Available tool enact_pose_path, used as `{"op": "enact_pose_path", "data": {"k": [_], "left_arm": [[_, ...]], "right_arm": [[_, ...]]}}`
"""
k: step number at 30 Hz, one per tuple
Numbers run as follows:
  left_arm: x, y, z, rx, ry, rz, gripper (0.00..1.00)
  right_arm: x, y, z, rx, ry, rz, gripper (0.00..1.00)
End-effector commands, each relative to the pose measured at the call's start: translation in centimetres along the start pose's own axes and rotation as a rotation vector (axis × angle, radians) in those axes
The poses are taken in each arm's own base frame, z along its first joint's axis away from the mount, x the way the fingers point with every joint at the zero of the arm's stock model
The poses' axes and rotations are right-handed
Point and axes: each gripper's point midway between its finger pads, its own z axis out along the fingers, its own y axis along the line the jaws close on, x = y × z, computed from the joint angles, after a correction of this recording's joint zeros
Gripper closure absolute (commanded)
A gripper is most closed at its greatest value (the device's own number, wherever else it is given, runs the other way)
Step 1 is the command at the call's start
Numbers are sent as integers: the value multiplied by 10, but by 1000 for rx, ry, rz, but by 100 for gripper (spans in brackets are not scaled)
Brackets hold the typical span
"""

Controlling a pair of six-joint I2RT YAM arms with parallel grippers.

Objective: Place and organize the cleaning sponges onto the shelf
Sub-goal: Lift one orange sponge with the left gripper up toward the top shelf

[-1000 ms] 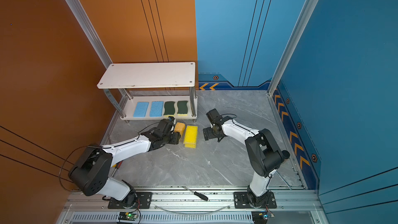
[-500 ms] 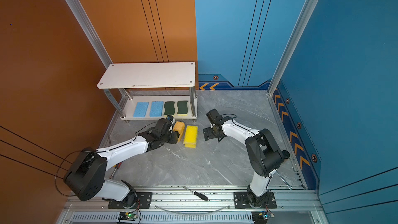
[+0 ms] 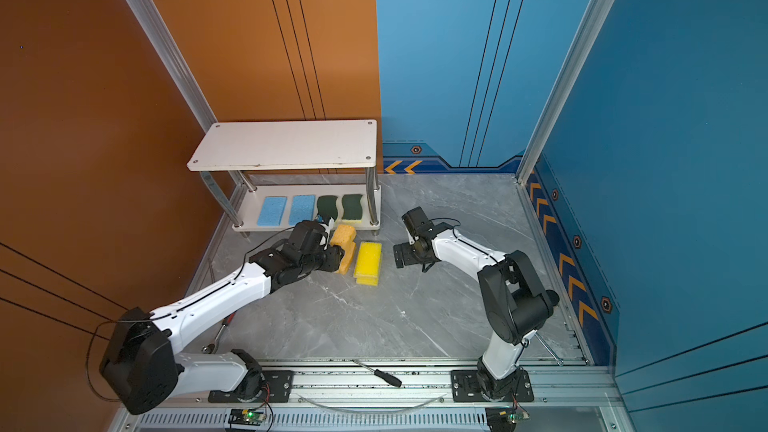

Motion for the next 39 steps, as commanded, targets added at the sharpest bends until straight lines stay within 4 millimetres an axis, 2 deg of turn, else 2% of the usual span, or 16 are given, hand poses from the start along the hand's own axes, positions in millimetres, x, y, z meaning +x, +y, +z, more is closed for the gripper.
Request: {"op": "enact_pose_path", "data": {"k": [1, 9, 11, 12, 14, 24, 29, 36, 39], "left_arm": [[-17, -2, -26, -14, -42, 28, 44], [-50, -7, -76, 13, -182, 36, 44], [-53, -8, -83, 20, -197, 40, 45], [-65, -11, -95, 33, -232, 36, 45], [-72, -13, -104, 45, -254, 38, 47], [-103, -34, -148, 126, -373, 54, 47], [-123, -52, -169, 190, -459, 93, 46], [-167, -64, -185, 188, -592, 122, 47], [-190, -76, -190, 207, -647, 146, 47]], "right_arm": [[0, 3, -13, -51, -4, 5, 0], [-15, 26, -38, -272, -64, 40, 0], [-18, 31, -45, -318, -74, 40, 0], [-19, 32, -48, -328, -80, 40, 0], [-20, 31, -51, -330, -90, 36, 0], [-14, 24, -47, -323, -75, 57, 0], [-16, 25, -45, -327, -77, 63, 0], [-13, 25, -40, -332, -65, 80, 0], [-12, 24, -40, -328, -69, 83, 0]]}}
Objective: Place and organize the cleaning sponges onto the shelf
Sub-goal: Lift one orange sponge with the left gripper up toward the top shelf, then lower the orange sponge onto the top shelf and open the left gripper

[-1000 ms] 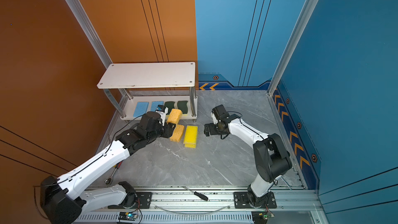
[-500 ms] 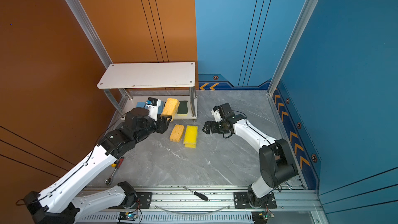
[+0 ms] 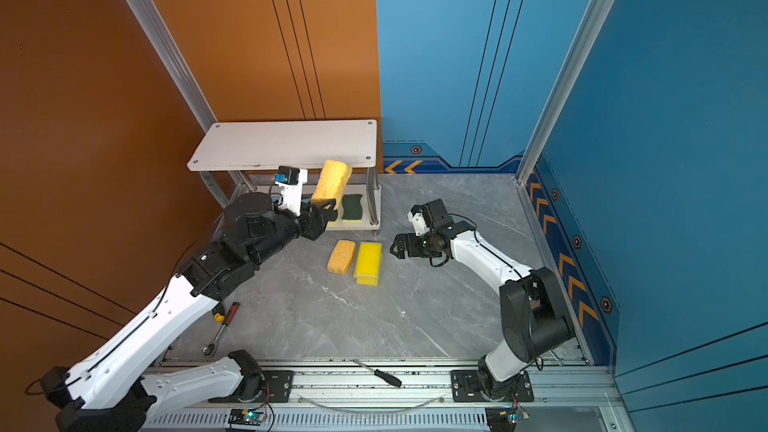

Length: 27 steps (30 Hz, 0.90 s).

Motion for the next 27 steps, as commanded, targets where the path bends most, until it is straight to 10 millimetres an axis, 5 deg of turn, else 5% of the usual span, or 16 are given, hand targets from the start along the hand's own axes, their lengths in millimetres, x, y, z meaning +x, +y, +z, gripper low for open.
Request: {"op": "enact_pose_path", "data": {"k": [1, 12, 18, 27], "left_arm": [[-42, -13, 7, 28, -122, 41, 47], [-98, 4, 60, -160, -215, -42, 43], [-84, 24, 94, -270, -120, -108, 43], [-65, 54, 114, -391, -58, -212, 43]], "right_arm": [[5, -3, 1, -2, 5, 25, 0], [11, -5, 1, 7, 12, 37, 0], [11, -6, 3, 8, 16, 38, 0], [13, -8, 3, 3, 19, 39, 0]]}}
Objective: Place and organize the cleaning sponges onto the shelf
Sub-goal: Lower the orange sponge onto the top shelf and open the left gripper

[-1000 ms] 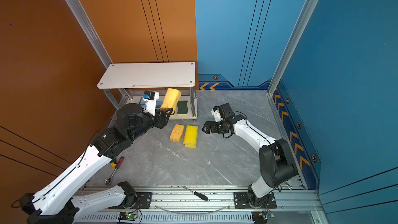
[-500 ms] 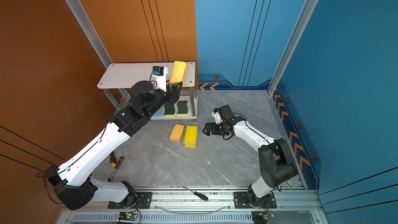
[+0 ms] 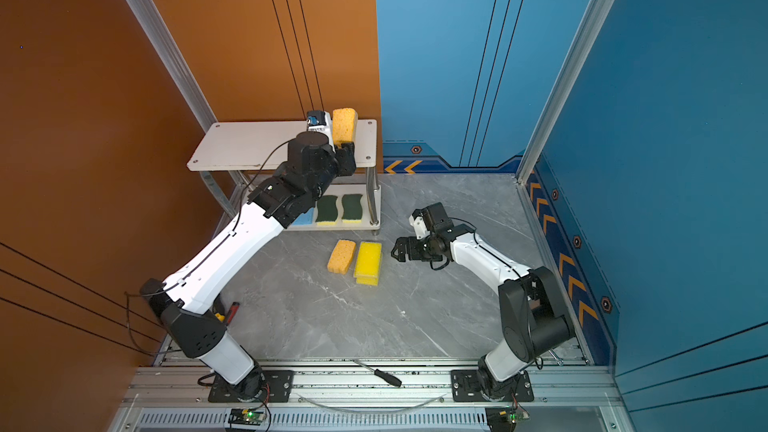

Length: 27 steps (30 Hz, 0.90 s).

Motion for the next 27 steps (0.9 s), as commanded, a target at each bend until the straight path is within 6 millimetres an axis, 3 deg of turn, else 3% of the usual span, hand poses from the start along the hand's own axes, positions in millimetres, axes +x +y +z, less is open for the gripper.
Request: {"op": "enact_pose_path", "data": {"k": [1, 17, 27], "left_arm": [[-7, 13, -2, -54, 3, -51, 43], [10, 17, 16, -81, 85, -71, 43], [11, 6, 29, -31, 115, -19, 43]], "right_arm": [[2, -2, -2, -5, -2, 6, 0], [6, -7, 1, -31, 6, 26, 0], [8, -12, 1, -32, 10, 35, 0]]}}
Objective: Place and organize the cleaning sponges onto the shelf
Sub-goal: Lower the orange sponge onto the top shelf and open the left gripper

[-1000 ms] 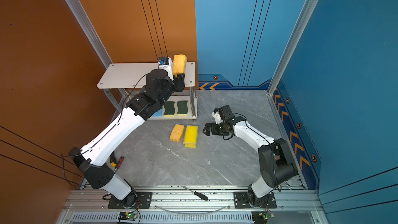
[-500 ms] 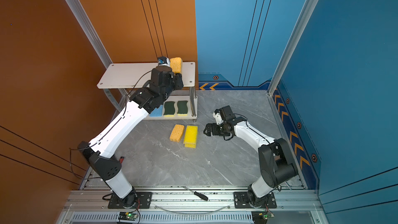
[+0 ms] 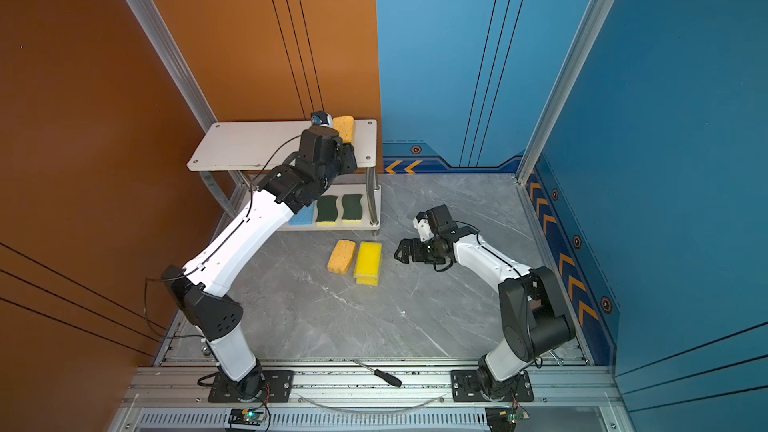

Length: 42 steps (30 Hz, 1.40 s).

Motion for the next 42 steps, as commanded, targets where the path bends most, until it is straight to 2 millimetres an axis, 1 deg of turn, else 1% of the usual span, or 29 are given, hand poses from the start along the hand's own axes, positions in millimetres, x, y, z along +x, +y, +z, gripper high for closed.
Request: {"op": "enact_pose_path", "data": {"k": [1, 6, 11, 16, 24, 39, 40, 42], "left_arm": [[-6, -3, 3, 24, 14, 28, 43], [-4, -4, 8, 15, 22, 36, 42], [0, 0, 11, -5, 28, 52, 42], [2, 3, 13, -9, 38, 57, 38], [7, 5, 20, -22, 48, 56, 36], [17, 3, 35, -25, 71, 35, 39], [17, 3, 35, -26, 71, 33, 39], [17, 3, 34, -27, 68, 33, 34]], "right_arm": [[1, 0, 0, -17, -5, -3, 0], [1, 0, 0, -21, -8, 3, 0], [1, 0, -2, -21, -10, 7, 0], [0, 0, -2, -22, -11, 9, 0], [2, -1, 0, -22, -6, 16, 0], [5, -3, 1, -20, -2, 21, 0], [5, -3, 0, -19, -4, 21, 0], [6, -4, 0, -18, -3, 22, 0]]}}
